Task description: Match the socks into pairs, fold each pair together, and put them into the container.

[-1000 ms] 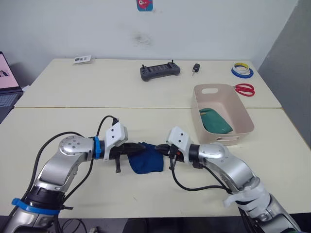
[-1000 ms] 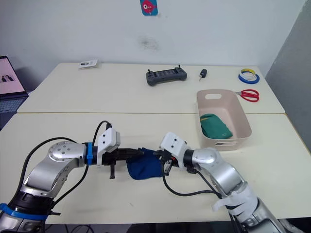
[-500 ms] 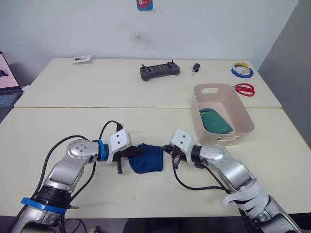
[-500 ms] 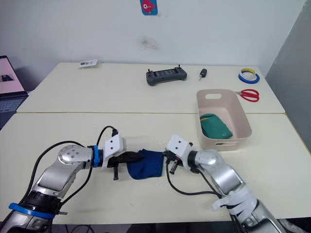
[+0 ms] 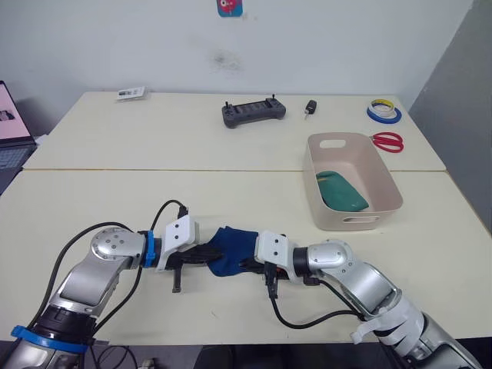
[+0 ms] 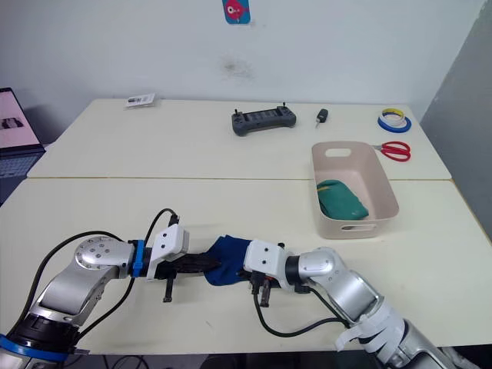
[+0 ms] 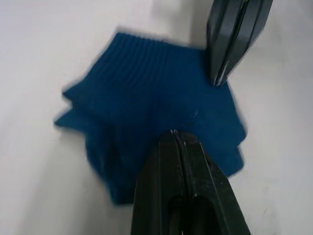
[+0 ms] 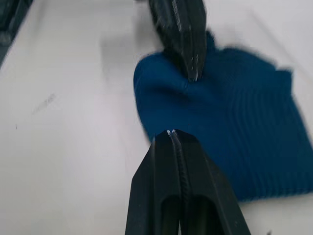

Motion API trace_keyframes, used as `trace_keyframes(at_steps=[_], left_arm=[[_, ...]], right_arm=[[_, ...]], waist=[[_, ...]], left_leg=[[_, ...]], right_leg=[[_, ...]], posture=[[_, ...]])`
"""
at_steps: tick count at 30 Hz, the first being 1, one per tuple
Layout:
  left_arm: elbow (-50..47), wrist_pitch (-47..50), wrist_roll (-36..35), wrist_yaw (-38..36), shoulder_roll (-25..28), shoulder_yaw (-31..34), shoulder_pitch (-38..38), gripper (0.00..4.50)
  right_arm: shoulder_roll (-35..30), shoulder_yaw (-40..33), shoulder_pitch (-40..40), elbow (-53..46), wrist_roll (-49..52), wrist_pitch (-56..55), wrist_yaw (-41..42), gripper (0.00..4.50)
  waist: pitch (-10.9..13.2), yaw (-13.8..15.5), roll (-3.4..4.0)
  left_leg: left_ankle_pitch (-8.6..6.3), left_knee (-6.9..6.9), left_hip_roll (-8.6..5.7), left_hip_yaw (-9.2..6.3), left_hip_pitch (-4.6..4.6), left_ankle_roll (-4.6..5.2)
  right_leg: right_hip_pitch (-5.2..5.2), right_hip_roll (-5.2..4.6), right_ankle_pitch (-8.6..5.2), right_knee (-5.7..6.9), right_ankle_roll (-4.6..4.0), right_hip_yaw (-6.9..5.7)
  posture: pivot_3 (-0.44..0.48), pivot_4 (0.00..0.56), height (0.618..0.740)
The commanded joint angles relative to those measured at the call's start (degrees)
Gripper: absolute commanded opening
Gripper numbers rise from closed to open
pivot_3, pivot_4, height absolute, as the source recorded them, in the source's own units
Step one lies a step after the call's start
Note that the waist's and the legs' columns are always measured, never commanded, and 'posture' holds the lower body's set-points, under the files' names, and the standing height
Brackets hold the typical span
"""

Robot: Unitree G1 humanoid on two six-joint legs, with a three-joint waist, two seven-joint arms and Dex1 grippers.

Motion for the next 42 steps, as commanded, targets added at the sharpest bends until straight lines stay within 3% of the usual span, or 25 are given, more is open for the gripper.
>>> trace_keyframes(at_steps=[1, 3, 6, 8, 13, 20, 32, 42], left_arm=[[2.2, -2.9, 2.8, -0.1, 1.2, -0.6, 1.1, 0.00], [2.6, -3.5, 3.1, -0.1, 1.0, -0.8, 1.6, 0.00], [2.6, -4.0, 3.2, 0.3, 0.6, -1.1, 2.2, 0.00], [2.9, -4.5, 3.4, 0.5, 0.4, -1.2, 2.5, 0.00], [3.2, -5.0, 3.3, 1.2, 0.1, -1.1, 3.5, 0.00], [2.5, -5.1, 3.3, 2.2, -0.4, -1.4, 4.4, 0.00], [2.7, -5.4, 3.4, 3.0, -1.3, -2.0, 3.9, 0.00], [2.4, -5.5, 3.4, 3.5, -1.3, -1.5, 4.7, 0.00]], right_arm=[[-2.8, -2.5, 2.0, -3.4, -0.1, -0.1, 0.7, 0.07], [-3.4, -4.6, 3.0, -5.5, 1.5, 1.9, 0.7, 0.07], [-0.1, -12.6, 4.2, -12.0, 12.8, 17.7, -0.7, 0.07], [-0.1, -15.5, 4.1, -14.9, 16.2, 25.0, -1.5, 0.44], [3.7, -25.3, 2.0, -15.5, 23.9, 43.8, -7.0, 2.02], [14.7, -29.1, -3.0, -9.3, 24.5, 57.0, -16.8, 4.45], [26.2, -28.0, -7.8, 1.3, 23.9, 57.8, -25.1, 4.48], [32.2, -33.4, -9.5, 4.4, 26.7, 57.0, -26.2, 4.48]], waist=[[0.0, 0.3, 0.00], [0.0, 0.4, -0.01], [0.0, 0.4, 0.00], [0.0, 0.4, 0.02], [0.0, 0.4, 0.03], [-0.1, 0.4, 0.15], [-0.3, 0.0, 0.39], [-0.3, 0.0, 0.41]], left_leg=[[0.00, 0.00, 0.01, -0.01, 0.00, 0.00], [0.00, 0.00, 0.01, 0.00, 0.01, 0.00], [0.00, 0.00, 0.03, 0.00, 0.05, 0.00], [0.00, -0.01, 0.04, -0.01, 0.07, 0.00], [0.00, -0.02, 0.03, 0.00, 0.08, 0.00], [0.00, -0.06, 0.01, 0.00, 0.10, 0.01], [0.00, -0.07, 0.01, 0.04, 0.14, 0.01], [0.00, -0.08, 0.00, 0.04, 0.12, 0.01]], right_leg=[[0.01, 0.00, 0.00, 0.00, 0.00, -0.01], [0.02, -0.01, 0.00, -0.01, 0.00, 0.00], [0.05, 0.00, 0.00, 0.02, 0.00, 0.01], [0.06, 0.00, 0.00, 0.05, 0.00, 0.01], [0.09, -0.02, 0.00, 0.03, 0.00, 0.02], [0.07, 0.00, 0.00, 0.04, 0.00, 0.04], [0.07, -0.01, 0.00, 0.06, 0.00, 0.05], [0.06, -0.01, 0.00, 0.05, 0.00, 0.04]], posture=[[0.000, 0.150, 0.740], [0.000, 0.150, 0.740], [0.000, 0.150, 0.740], [0.000, 0.150, 0.740], [0.000, 0.150, 0.740], [0.000, 0.150, 0.740], [0.000, 0.150, 0.740], [0.000, 0.150, 0.740]])
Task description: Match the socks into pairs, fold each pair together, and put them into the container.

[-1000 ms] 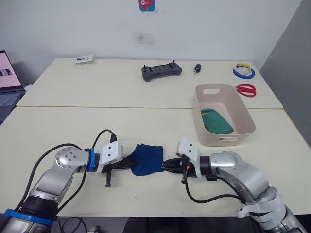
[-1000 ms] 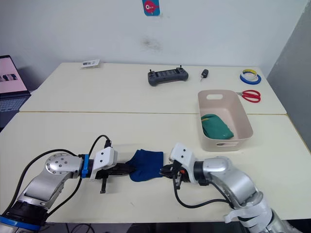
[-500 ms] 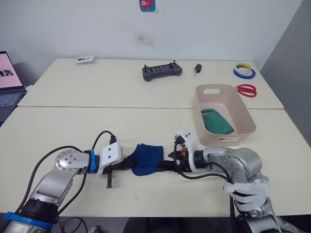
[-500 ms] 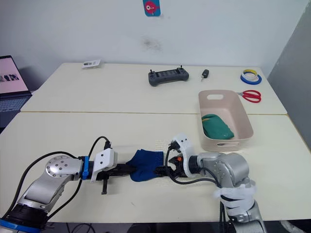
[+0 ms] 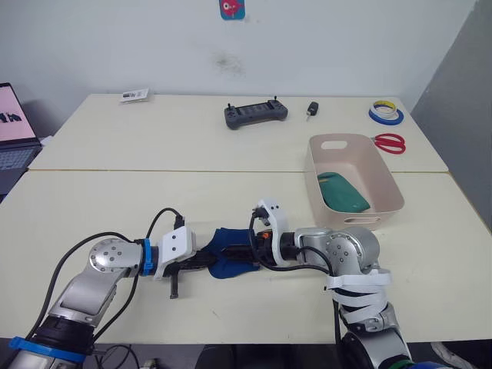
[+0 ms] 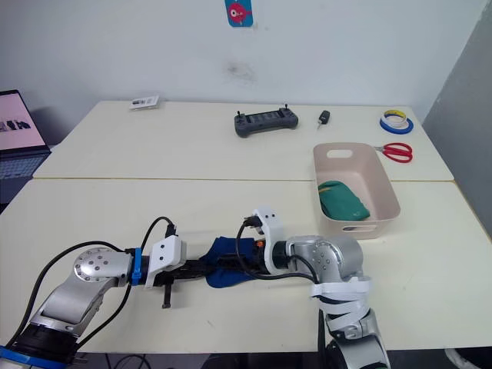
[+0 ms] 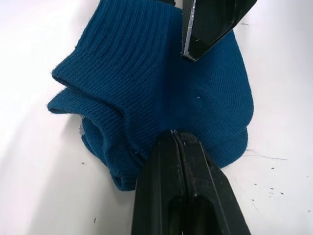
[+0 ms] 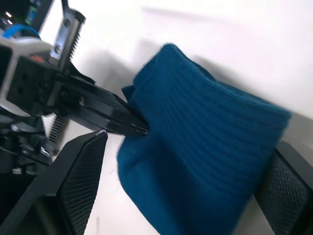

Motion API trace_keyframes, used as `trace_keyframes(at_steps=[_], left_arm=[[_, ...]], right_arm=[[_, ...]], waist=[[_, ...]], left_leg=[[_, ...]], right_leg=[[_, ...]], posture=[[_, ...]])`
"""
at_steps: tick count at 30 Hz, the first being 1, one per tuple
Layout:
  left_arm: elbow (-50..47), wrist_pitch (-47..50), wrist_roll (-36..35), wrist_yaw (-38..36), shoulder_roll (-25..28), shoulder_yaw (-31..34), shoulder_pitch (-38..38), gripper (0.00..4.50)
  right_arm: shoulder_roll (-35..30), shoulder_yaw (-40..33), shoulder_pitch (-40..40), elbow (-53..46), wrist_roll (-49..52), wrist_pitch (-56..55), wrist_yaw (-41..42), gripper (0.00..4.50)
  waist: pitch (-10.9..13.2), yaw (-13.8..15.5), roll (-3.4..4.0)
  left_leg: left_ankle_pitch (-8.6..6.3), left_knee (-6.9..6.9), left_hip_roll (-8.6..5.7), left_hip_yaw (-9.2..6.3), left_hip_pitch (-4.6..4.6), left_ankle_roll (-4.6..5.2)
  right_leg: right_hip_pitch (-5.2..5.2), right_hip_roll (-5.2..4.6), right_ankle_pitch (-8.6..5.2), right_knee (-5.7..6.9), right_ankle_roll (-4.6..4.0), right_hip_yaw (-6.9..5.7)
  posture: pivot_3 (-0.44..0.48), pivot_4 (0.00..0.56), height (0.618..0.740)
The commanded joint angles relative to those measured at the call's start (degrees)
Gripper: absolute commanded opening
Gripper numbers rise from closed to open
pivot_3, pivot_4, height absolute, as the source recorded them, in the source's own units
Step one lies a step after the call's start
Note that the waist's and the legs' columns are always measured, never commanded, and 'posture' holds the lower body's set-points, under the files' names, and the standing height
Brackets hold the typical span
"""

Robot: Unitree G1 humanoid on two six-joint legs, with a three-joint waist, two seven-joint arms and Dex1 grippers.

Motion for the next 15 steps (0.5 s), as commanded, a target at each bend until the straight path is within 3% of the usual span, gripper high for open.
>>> trace_keyframes(at_steps=[1, 4, 7, 15], left_arm=[[1.4, 1.0, 2.1, 0.4, -0.1, -1.7, 1.6, 0.00], [1.6, 1.0, 2.1, 0.6, -0.1, -1.8, 1.5, 0.00], [1.7, 1.0, 2.0, 0.7, -0.2, -1.7, 1.5, 0.00], [1.2, 1.9, 0.4, 0.7, -1.0, -0.8, 1.4, 0.00]], right_arm=[[0.8, -1.6, -1.3, -1.1, 2.3, -0.6, 0.7, 4.48], [0.3, -1.6, -1.2, -1.1, 2.8, -1.6, 1.1, 4.48], [0.2, -1.8, -1.0, -0.9, 3.2, -2.5, 0.9, 3.86], [-0.3, 0.8, 0.4, -1.3, 3.4, -5.1, 0.7, 0.98]], waist=[[0.0, 0.0, 0.00], [0.0, 0.0, 0.01], [0.0, 0.0, 0.01], [0.0, 0.0, 0.01]], left_leg=[[0.00, 0.00, 0.00, 0.00, 0.00, 0.00], [0.00, 0.00, 0.00, 0.00, 0.00, 0.00], [0.00, -0.01, 0.00, 0.00, 0.00, 0.00], [0.00, -0.01, 0.00, 0.00, -0.01, 0.00]], right_leg=[[0.00, 0.00, 0.00, 0.00, 0.00, 0.00], [0.00, 0.00, 0.00, 0.00, 0.00, 0.00], [-0.01, 0.00, 0.00, 0.00, 0.00, 0.00], [-0.01, 0.00, 0.00, -0.01, 0.00, 0.00]], posture=[[0.000, 0.150, 0.740], [0.000, 0.150, 0.740], [0.000, 0.150, 0.740], [0.000, 0.150, 0.740]])
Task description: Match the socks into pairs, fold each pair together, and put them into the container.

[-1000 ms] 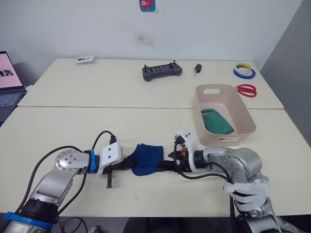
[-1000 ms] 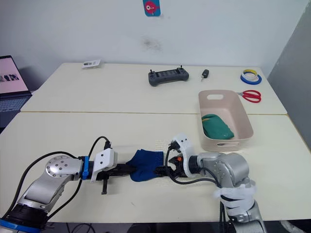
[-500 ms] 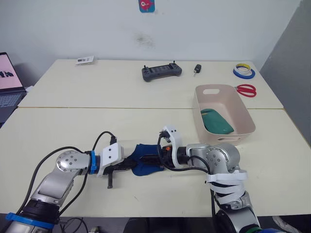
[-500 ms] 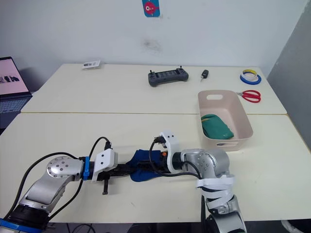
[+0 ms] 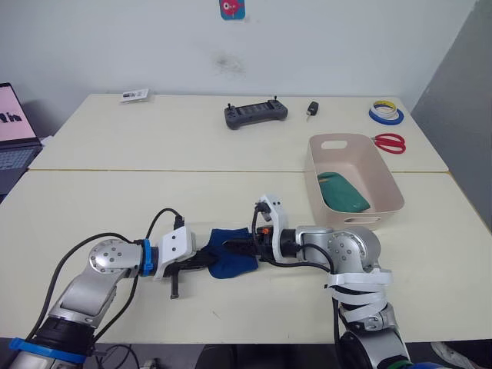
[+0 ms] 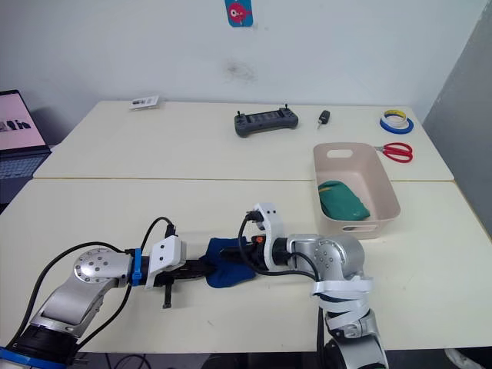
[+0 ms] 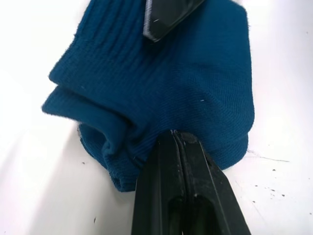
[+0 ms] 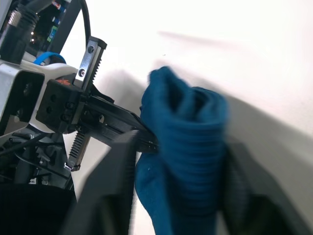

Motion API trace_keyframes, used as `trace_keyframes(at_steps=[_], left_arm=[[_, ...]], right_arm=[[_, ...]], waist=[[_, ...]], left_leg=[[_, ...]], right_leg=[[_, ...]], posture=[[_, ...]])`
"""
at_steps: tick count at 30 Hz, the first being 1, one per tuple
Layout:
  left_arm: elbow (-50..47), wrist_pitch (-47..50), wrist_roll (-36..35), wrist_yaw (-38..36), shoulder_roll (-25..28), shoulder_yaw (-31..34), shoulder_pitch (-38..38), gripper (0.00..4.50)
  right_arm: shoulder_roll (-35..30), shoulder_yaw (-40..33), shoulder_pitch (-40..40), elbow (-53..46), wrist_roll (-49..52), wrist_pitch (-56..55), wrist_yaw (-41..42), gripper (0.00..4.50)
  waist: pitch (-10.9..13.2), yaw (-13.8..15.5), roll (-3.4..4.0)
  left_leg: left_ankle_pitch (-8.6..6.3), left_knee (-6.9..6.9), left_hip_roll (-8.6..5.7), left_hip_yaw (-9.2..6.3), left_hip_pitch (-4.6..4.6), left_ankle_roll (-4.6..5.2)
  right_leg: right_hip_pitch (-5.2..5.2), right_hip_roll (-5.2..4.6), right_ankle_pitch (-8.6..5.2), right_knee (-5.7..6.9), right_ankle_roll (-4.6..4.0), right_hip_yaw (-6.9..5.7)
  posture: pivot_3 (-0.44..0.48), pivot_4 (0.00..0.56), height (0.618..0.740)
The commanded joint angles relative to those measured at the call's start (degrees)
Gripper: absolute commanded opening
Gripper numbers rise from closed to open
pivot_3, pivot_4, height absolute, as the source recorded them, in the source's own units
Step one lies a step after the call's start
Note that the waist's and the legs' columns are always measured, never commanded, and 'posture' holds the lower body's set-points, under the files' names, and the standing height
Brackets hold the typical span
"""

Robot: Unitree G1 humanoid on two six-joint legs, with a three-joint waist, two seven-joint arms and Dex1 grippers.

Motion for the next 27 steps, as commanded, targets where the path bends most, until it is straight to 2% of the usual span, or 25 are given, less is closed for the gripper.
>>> trace_keyframes(at_steps=[1, 2, 3, 9, 14, 17, 23, 27], left_arm=[[1.1, 1.7, 0.7, 0.1, -0.5, -1.1, 1.1, 0.00], [0.9, 1.9, 0.5, 0.2, -0.6, -0.9, 1.1, 0.00], [0.8, 2.1, 0.2, 0.3, -0.7, -0.7, 1.1, 0.00], [-0.2, 5.1, -3.2, 0.8, -0.8, 2.6, 0.7, 0.00], [-3.8, 14.8, -12.2, -0.6, 1.3, 8.5, -0.3, 0.00], [-6.8, 21.2, -16.7, -1.3, 3.6, 11.0, -1.7, 0.57], [-11.8, 36.0, -26.6, -2.0, 6.2, 12.0, -8.6, 2.47], [-12.6, 40.2, -29.1, -1.0, 4.1, 9.4, -16.4, 3.75]], right_arm=[[0.1, 1.4, 0.4, -1.3, 1.2, -2.0, 0.5, 0.66], [0.1, 1.6, 0.6, -1.3, 1.2, -2.4, 0.3, 0.44], [0.2, 1.7, 0.8, -1.4, 1.2, -2.7, 0.2, 0.05], [-0.2, 1.1, 1.4, -3.4, 2.0, -2.9, -0.1, 0.01], [-1.7, -2.0, 0.7, -8.5, 3.4, -2.5, -0.3, 0.01], [-3.3, -5.5, -0.6, -13.2, 5.5, -1.2, -0.6, 0.01], [-4.3, -19.1, -6.4, -19.7, 11.2, 6.6, -2.2, 0.01], [-11.0, -29.6, -13.6, -19.9, 12.3, 10.1, -3.0, 0.01]], waist=[[0.0, 0.0, 0.00], [0.0, 0.0, 0.00], [0.0, 0.0, 0.00], [0.0, 0.0, 0.01], [0.1, -0.2, -0.05], [0.1, -0.3, -0.05], [0.1, -0.3, -0.05], [0.4, -0.1, -0.04]], left_leg=[[0.00, 0.00, 0.00, 0.00, 0.00, 0.00], [0.00, 0.00, 0.00, 0.00, 0.00, 0.00], [0.00, 0.00, 0.00, 0.00, 0.00, 0.00], [0.00, 0.00, 0.01, -0.01, -0.02, 0.00], [0.00, 0.00, 0.04, -0.04, -0.17, 0.00], [0.00, -0.01, 0.03, -0.05, -0.19, 0.00], [0.00, -0.02, 0.02, -0.04, -0.20, 0.00], [0.00, -0.01, -0.02, -0.02, -0.21, -0.01]], right_leg=[[0.00, 0.00, 0.00, 0.00, 0.00, 0.00], [-0.01, 0.00, 0.00, 0.00, 0.00, 0.00], [-0.01, 0.00, 0.00, 0.00, 0.00, 0.00], [-0.02, 0.00, 0.00, 0.00, 0.00, 0.00], [-0.17, 0.01, 0.00, 0.02, 0.00, -0.02], [-0.20, 0.01, 0.00, 0.00, 0.00, -0.02], [-0.19, 0.01, 0.00, 0.00, 0.00, -0.02], [-0.18, 0.01, 0.00, 0.00, 0.00, -0.04]], posture=[[0.000, 0.150, 0.740], [0.000, 0.150, 0.740], [0.000, 0.150, 0.740], [0.000, 0.150, 0.740], [0.000, 0.150, 0.740], [0.000, 0.150, 0.740], [0.000, 0.150, 0.740], [0.000, 0.150, 0.740]])
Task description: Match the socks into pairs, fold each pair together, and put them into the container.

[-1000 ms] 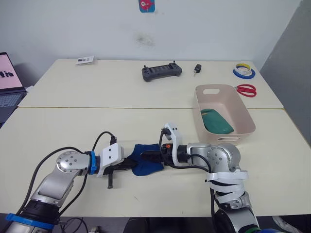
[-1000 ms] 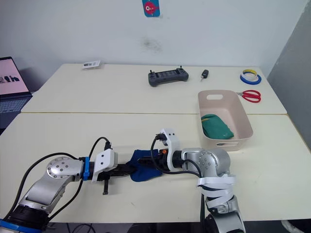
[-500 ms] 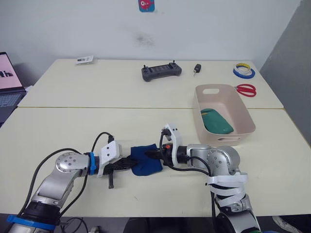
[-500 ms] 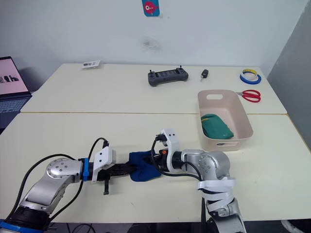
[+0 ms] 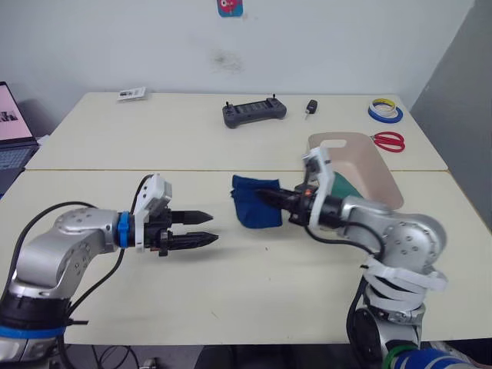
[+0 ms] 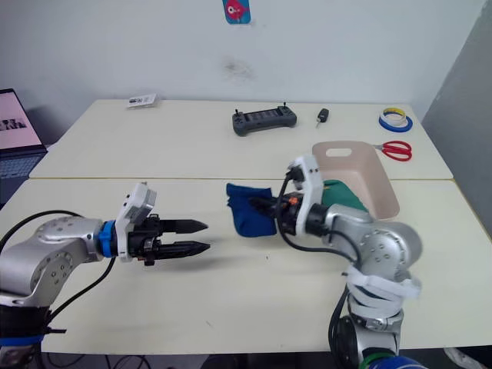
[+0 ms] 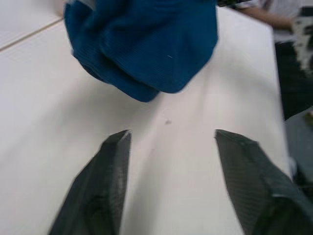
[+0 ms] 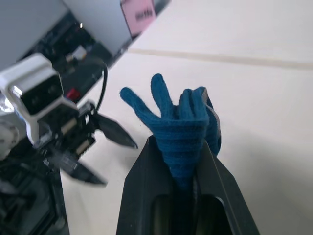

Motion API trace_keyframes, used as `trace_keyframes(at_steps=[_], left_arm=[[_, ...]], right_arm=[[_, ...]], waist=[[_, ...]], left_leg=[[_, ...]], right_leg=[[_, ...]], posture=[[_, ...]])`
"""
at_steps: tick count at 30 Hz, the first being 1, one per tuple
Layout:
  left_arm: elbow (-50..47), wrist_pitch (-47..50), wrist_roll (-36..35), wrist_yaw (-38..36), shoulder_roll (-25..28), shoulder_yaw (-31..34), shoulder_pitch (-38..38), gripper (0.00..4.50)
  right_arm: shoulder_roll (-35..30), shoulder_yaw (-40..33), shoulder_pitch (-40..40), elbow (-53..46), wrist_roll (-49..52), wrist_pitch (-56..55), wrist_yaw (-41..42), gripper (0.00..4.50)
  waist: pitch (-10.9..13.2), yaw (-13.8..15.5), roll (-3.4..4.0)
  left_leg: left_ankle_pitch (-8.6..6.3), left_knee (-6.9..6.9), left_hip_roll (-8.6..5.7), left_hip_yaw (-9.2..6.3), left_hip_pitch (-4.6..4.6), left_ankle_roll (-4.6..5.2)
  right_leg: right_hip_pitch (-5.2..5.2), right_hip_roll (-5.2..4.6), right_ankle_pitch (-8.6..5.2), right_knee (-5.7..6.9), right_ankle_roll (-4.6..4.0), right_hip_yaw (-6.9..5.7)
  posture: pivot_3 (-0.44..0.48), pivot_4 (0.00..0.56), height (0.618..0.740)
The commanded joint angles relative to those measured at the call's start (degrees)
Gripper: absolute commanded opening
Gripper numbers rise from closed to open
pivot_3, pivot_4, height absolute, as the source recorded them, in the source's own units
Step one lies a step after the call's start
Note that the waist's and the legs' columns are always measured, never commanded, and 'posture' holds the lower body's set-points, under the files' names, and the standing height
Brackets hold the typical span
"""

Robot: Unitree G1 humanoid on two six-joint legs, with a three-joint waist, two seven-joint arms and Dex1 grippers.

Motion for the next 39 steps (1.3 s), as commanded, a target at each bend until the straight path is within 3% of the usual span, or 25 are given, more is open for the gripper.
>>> trace_keyframes(at_steps=[1, 3, 6, 9, 12, 16, 22, 33, 39], left_arm=[[-1.5, 2.5, -2.3, 0.5, -1.6, -1.1, -5.4, 4.06], [-1.5, 4.1, -3.0, 0.9, -3.3, -2.2, -9.0, 4.50], [-1.5, 6.1, -4.0, 1.0, -4.9, -3.2, -12.6, 4.50], [-1.3, 7.8, -5.3, 1.1, -6.3, -3.5, -15.6, 4.50], [-1.3, 8.6, -5.7, 0.4, -7.1, -4.4, -17.7, 4.50], [-1.8, 8.7, -5.5, -0.3, -7.3, -5.4, -18.3, 4.50], [-3.3, 8.0, -5.0, -0.2, -6.8, -5.7, -17.1, 4.50], [-3.4, 5.1, -2.4, -0.3, -6.7, -6.1, -15.4, 4.50], [-1.8, 2.1, -0.1, -1.5, -6.7, -6.7, -15.2, 4.50]], right_arm=[[-6.2, -8.3, -5.8, -1.4, 1.4, 1.6, -0.6, 0.01], [-13.9, -9.8, -8.6, 0.5, 0.2, 0.3, 0.1, 0.01], [-25.7, -5.8, -8.0, 2.8, -2.3, -5.9, 2.8, 0.01], [-39.1, 6.8, -3.4, 5.1, -10.9, -21.8, 9.0, 0.01], [-46.0, 18.7, -1.7, 12.2, -21.2, -40.3, 15.1, 0.01], [-48.1, 29.7, -3.1, 23.0, -32.5, -60.8, 21.5, 0.01], [-49.7, 39.0, -3.7, 33.5, -43.2, -81.9, 32.7, 0.01], [-50.1, 39.2, -5.2, 37.3, -44.5, -84.1, 48.4, 0.01], [-50.7, 38.3, -7.6, 39.1, -44.9, -83.3, 52.6, 2.05]], waist=[[0.1, 0.2, 0.01], [0.1, 0.3, 0.01], [0.2, 0.4, -0.03], [0.3, 0.3, -0.06], [0.3, -0.7, -0.10], [0.3, -1.3, -0.13], [0.5, -0.5, -0.18], [0.5, 0.4, -0.21], [0.5, 0.5, -0.21]], left_leg=[[0.00, 0.02, -0.02, 0.04, 0.00, 0.00], [0.00, 0.00, -0.06, 0.09, 0.00, 0.00], [0.00, 0.00, -0.06, 0.13, -0.05, 0.00], [-0.06, -0.03, -0.05, 0.18, -0.05, 0.11], [-0.10, 0.02, -0.07, 0.36, -0.03, 0.18], [-0.09, 0.04, -0.01, 0.49, 0.07, 0.17], [-0.07, 0.14, 0.04, 0.41, 0.00, 0.13], [0.04, 0.20, 0.04, 0.21, 0.00, -0.06], [0.04, 0.24, 0.02, 0.21, 0.03, -0.07]], right_leg=[[0.00, -0.01, 0.00, 0.00, 0.00, 0.02], [0.00, 0.00, 0.00, -0.02, 0.00, 0.04], [-0.01, 0.02, 0.00, -0.10, 0.00, 0.07], [-0.01, 0.03, 0.00, -0.23, 0.00, 0.15], [-0.02, 0.12, 0.00, -0.30, 0.01, 0.20], [-0.03, 0.15, 0.01, -0.14, 0.02, 0.26], [-0.03, 0.07, 0.01, -0.11, 0.02, 0.22], [0.12, -0.04, 0.01, -0.15, 0.01, 0.12], [0.17, -0.04, 0.01, -0.14, 0.01, 0.11]], posture=[[0.000, 0.150, 0.740], [0.000, 0.150, 0.740], [0.000, 0.150, 0.740], [0.000, 0.150, 0.740], [0.000, 0.150, 0.740], [0.000, 0.150, 0.740], [0.000, 0.150, 0.740], [0.000, 0.150, 0.740], [0.000, 0.150, 0.740]])
